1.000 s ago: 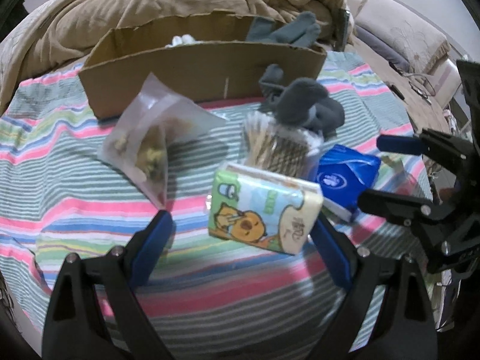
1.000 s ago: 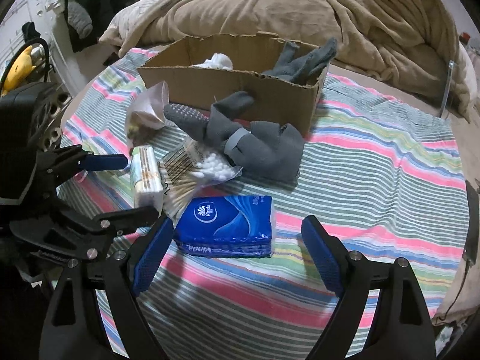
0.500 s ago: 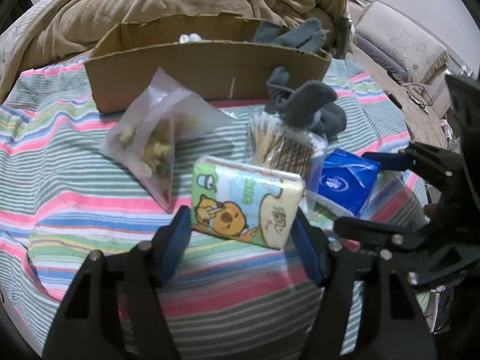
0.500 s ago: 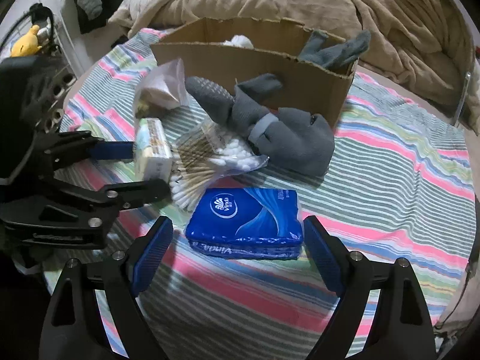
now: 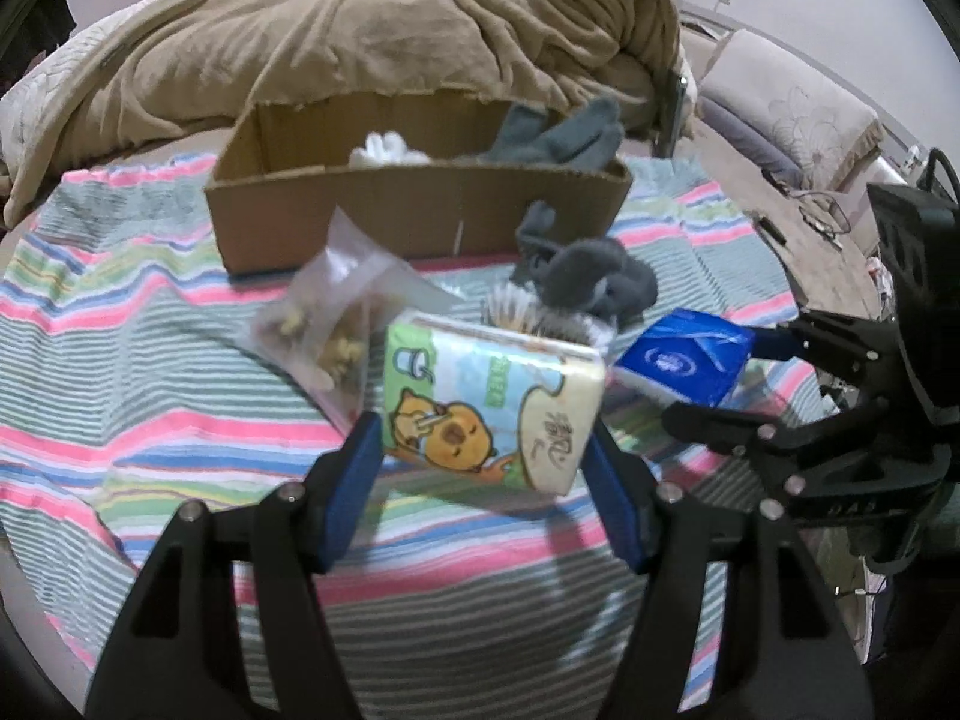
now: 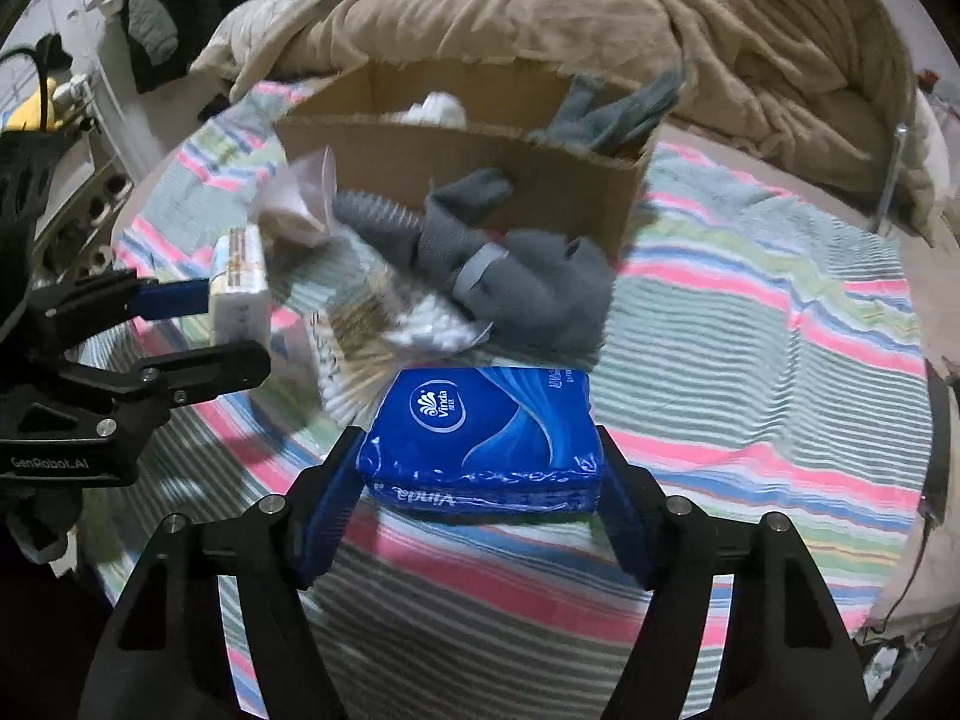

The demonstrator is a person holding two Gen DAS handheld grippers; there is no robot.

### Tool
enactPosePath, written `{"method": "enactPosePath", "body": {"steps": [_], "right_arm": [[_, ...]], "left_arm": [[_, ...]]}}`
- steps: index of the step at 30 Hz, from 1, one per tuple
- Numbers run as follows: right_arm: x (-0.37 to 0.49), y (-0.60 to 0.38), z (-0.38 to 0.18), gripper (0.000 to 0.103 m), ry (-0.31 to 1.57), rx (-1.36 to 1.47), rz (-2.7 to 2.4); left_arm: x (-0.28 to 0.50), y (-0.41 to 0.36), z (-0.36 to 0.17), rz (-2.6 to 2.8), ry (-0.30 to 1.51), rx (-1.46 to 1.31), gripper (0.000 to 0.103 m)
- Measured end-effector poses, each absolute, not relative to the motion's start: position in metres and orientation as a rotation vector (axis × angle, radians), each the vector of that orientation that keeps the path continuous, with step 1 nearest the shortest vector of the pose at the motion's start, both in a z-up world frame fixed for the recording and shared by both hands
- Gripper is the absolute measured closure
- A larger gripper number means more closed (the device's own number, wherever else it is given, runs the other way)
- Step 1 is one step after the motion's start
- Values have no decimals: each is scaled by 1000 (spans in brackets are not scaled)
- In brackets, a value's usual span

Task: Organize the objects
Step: 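Grasp the cartoon tissue pack with the left tool while the right grasps the blue pack, then lower both tissue packs into the box and open both tools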

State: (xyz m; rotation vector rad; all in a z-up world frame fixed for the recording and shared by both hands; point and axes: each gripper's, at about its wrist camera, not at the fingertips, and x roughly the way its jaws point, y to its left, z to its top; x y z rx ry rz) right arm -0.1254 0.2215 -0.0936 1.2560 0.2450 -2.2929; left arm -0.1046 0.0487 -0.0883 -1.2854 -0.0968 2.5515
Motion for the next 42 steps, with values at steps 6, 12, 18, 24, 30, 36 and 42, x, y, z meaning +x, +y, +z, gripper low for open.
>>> {"method": "enactPosePath", "body": {"steps": [6, 12, 18, 24, 30, 36, 42], "right_arm": [[-126, 228, -65, 28, 211, 1180, -2346], [-139, 229, -43, 28, 185, 1115, -2382], [-151, 224, -25, 28, 165, 1063, -2401], [-164, 216, -13, 28, 160, 1022, -2406], [-177, 205, -6, 28, 177, 999, -2402], [-191, 195, -5, 28, 170, 985, -2405], [-212, 188, -14, 28, 155, 1004, -2401]], "left_arm": [[-105, 36, -70, 2594, -129, -1241, 36], [-110, 20, -55, 2641, -158, -1202, 36], [-121, 5, -43, 2683, -167, -1170, 36], [-132, -5, -36, 2719, -181, -1136, 36], [-146, -12, -31, 2744, -179, -1109, 36], [-166, -18, -30, 2769, -151, -1090, 36], [-183, -21, -30, 2776, -137, -1076, 36]]}}
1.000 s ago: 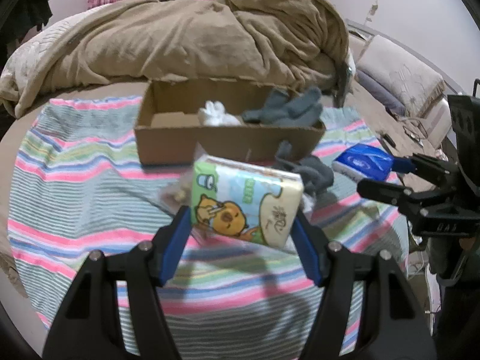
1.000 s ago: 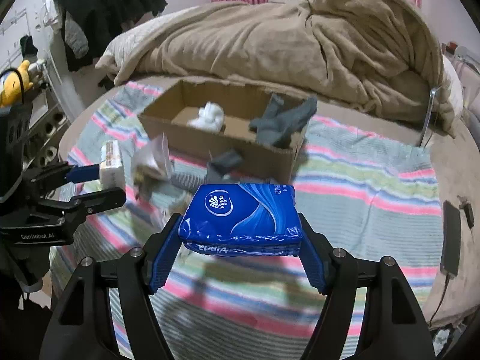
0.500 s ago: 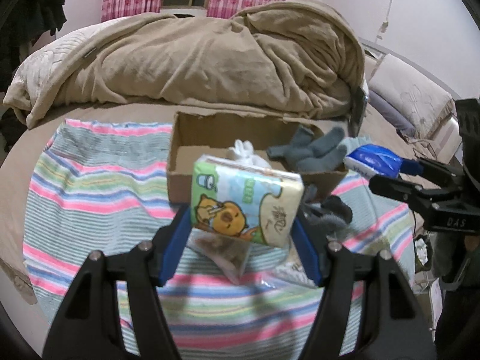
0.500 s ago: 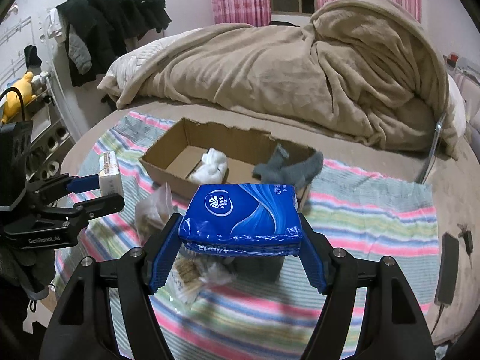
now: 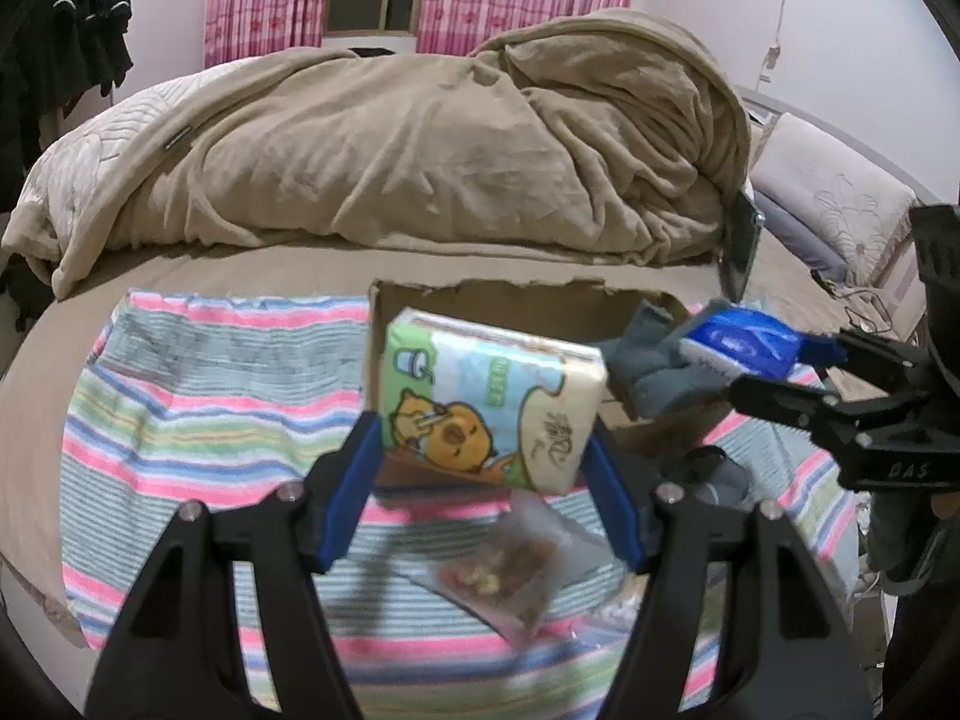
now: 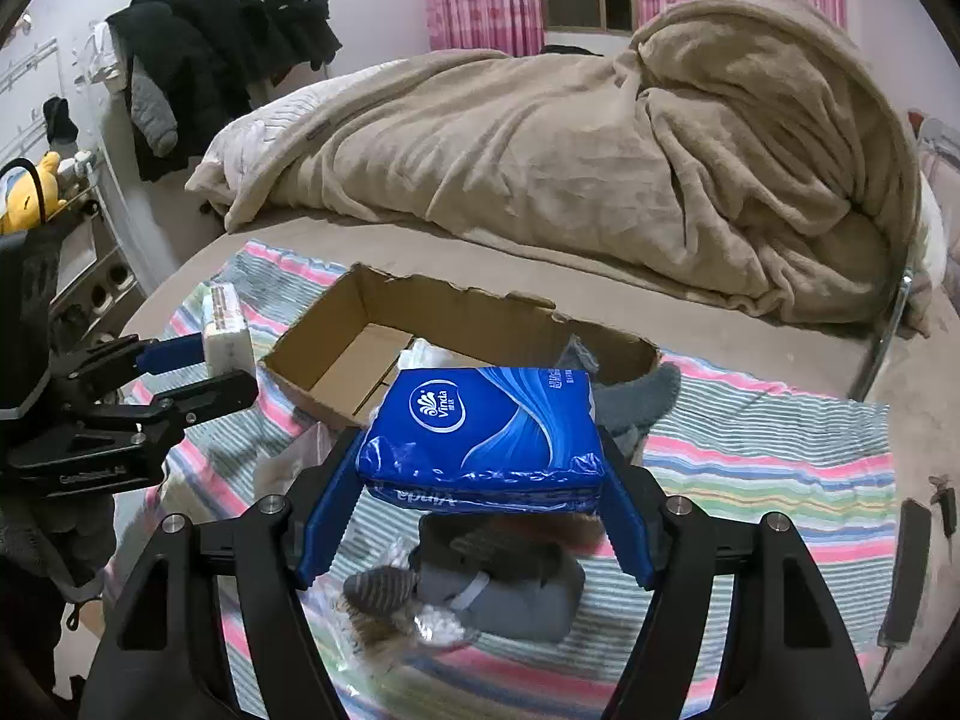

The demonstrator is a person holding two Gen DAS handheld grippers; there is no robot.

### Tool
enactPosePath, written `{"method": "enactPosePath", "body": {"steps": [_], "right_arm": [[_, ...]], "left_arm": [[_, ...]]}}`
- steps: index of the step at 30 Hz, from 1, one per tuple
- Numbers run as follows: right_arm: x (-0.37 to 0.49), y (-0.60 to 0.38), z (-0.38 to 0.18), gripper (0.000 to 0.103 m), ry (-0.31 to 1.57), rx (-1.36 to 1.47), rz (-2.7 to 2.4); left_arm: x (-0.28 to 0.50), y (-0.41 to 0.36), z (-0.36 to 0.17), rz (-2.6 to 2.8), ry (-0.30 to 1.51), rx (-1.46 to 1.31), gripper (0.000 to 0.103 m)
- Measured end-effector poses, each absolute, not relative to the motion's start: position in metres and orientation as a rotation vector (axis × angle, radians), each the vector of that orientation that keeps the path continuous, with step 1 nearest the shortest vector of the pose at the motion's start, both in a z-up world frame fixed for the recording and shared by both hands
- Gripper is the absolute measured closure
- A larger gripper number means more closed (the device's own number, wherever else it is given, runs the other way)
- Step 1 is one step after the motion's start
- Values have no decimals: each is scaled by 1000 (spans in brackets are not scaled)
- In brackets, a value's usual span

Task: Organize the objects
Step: 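Lower both tissue packs into the box and open both tools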

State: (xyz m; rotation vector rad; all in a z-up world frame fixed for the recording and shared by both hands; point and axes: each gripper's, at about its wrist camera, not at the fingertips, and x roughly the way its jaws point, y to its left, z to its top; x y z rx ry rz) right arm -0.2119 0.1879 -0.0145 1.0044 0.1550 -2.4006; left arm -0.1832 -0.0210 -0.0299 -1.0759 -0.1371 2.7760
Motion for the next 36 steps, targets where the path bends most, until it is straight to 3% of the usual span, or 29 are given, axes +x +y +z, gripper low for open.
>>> {"method": "enactPosePath", "body": {"steps": [22, 27, 30, 36], "right_arm": [[-262, 173, -45, 28, 73, 1051, -2398], [-267, 170, -57, 26, 73, 1070, -2394], [-266, 169, -58, 19, 83, 1054, -2395], [-260, 172, -49, 17, 79, 1026, -2411]], "left_arm": [[-238, -22, -56, 2745, -161, -1153, 35], [-238, -23, -56, 2754, -178, -1153, 20], [-235, -25, -54, 2769, -185, -1145, 19], [-225, -27, -48, 2779, -189, -1133, 19]]}}
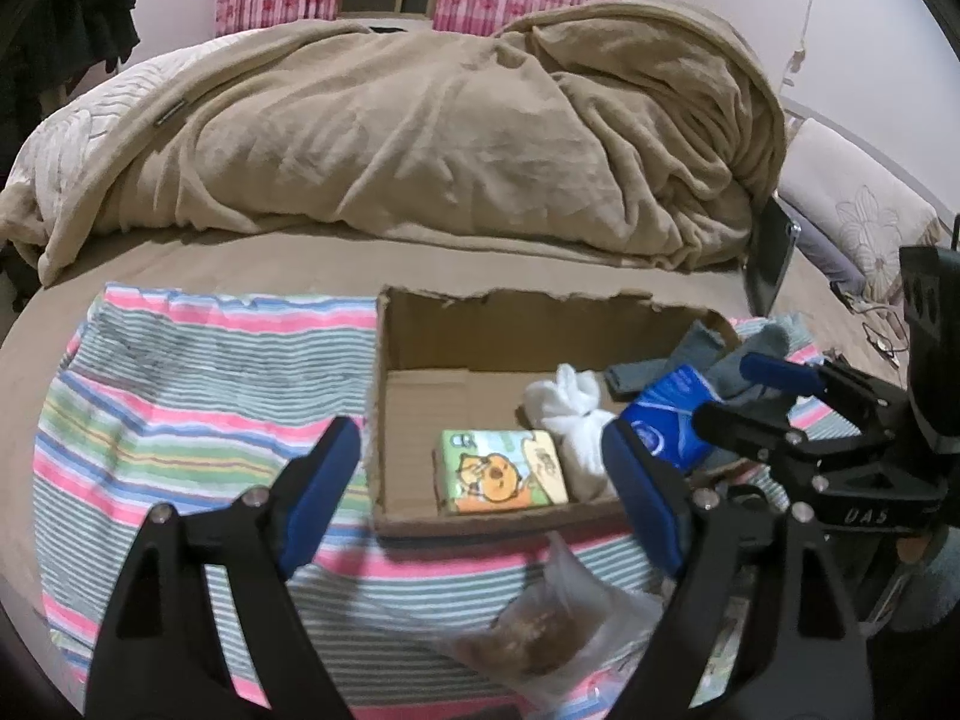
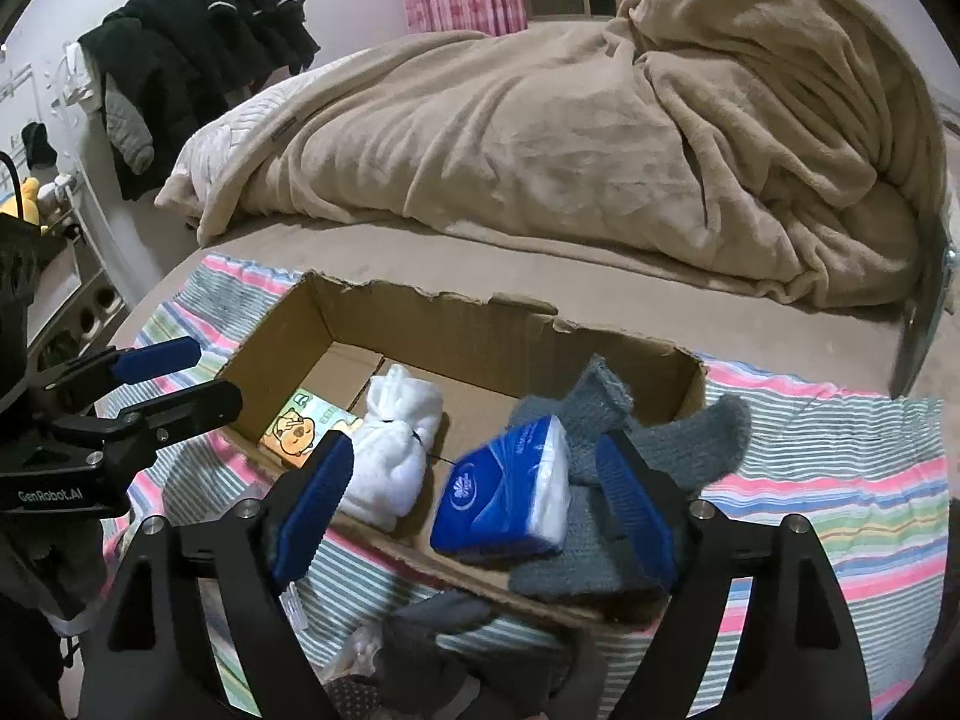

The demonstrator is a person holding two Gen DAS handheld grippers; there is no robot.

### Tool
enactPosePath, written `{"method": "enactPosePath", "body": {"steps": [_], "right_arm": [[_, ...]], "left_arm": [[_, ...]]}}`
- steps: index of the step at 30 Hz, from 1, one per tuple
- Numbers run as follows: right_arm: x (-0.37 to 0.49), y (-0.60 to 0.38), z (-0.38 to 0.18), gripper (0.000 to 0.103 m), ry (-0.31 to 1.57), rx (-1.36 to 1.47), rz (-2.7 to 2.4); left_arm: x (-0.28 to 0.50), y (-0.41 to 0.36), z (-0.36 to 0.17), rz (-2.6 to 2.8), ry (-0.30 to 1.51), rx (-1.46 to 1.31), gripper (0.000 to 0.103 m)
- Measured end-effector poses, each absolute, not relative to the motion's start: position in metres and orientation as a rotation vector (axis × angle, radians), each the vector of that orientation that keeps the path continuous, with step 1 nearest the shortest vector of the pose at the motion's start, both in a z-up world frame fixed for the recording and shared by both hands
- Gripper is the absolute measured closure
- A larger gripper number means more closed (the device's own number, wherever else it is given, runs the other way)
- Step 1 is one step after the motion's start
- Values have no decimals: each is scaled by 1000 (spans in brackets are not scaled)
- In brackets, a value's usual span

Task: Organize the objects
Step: 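Lower both tissue packs into the box and open both tools, then withdraw both tools from the box toward the nut bag and gloves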

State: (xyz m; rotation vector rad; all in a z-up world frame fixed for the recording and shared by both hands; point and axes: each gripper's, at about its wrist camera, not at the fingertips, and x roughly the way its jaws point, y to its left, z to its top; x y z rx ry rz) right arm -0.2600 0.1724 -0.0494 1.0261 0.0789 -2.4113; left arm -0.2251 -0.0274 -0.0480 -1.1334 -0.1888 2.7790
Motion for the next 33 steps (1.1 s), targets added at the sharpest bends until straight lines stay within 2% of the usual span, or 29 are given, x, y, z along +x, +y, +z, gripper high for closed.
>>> {"method": "enactPosePath", "body": {"steps": [20, 22, 24, 33], "right_arm": [[-207, 184, -11, 17, 93, 964, -2458], [-201, 185, -8, 17, 95, 957, -2461], [-195, 187, -5, 17, 94, 952, -2463], [-174, 204, -3, 17, 52, 965, -2475]], "left_arm": [[-162, -29, -20, 2791, -199, -1078, 19], [-155, -29, -20, 2789, -203, -1076, 17], [-147, -29, -20, 2793, -201, -1077, 10], [-125, -30, -30, 2782, -204, -1111, 10]]}}
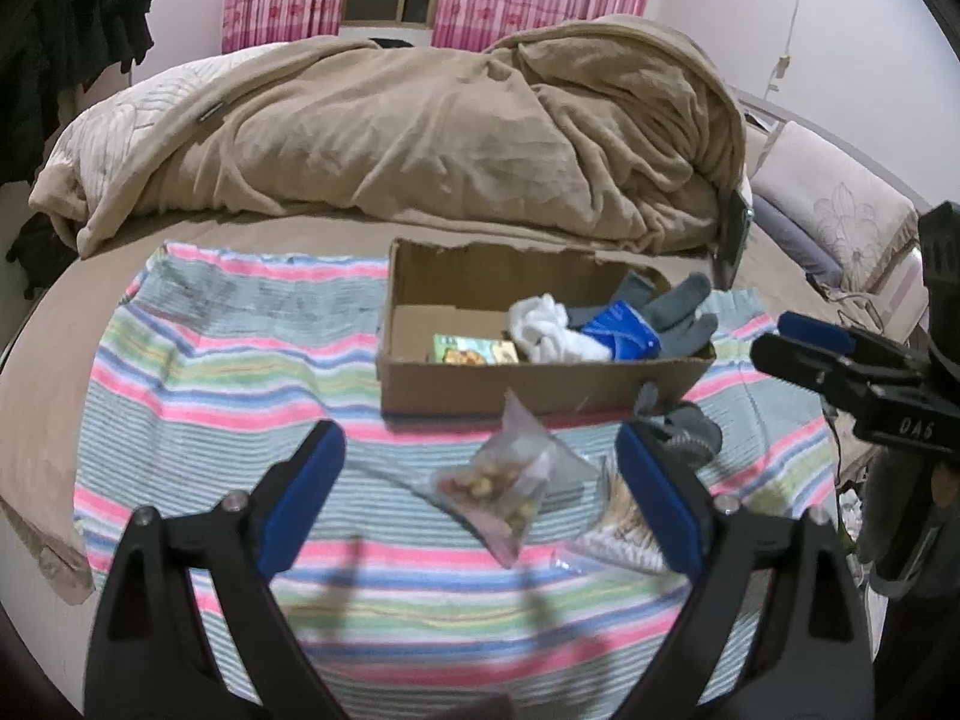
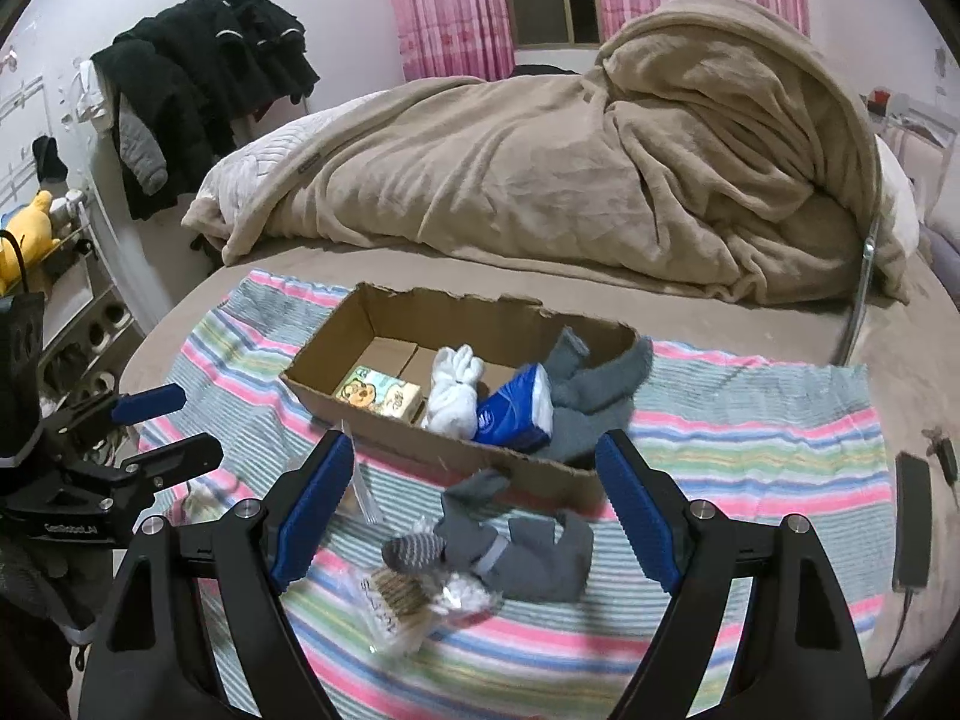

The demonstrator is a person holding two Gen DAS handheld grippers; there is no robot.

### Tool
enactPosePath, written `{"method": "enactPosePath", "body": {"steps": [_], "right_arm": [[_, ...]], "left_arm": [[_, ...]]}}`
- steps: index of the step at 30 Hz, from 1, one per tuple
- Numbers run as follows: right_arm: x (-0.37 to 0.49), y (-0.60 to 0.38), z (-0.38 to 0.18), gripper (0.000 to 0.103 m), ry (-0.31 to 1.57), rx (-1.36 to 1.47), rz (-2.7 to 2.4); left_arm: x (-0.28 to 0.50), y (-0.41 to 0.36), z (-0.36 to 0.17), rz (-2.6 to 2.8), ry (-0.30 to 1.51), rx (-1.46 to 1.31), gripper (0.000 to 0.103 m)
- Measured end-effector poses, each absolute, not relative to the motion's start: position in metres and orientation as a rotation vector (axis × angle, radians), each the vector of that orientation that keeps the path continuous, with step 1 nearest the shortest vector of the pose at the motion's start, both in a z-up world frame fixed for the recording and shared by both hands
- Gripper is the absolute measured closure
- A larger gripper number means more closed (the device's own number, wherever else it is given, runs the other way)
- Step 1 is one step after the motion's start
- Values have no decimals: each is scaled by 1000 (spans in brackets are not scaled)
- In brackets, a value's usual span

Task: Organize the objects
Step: 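Withdraw both tools from the box toward the nut bag and gloves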

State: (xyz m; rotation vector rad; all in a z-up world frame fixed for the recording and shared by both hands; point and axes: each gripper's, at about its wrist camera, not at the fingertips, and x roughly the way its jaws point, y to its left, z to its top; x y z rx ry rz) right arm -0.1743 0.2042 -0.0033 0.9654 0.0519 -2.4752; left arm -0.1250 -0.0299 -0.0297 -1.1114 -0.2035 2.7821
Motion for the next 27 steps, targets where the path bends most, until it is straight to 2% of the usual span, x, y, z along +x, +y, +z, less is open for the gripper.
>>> {"method": "enactPosePath", "body": {"steps": [16, 27], "right_arm": [[-172, 228, -46, 17, 22, 1102, -2472], [-186, 239, -77, 17, 0, 1191, -2460]], "left_arm": [[-128, -19, -65, 2738, -169, -1233, 10], [-144, -4, -90, 2716, -51, -1295, 10]]}}
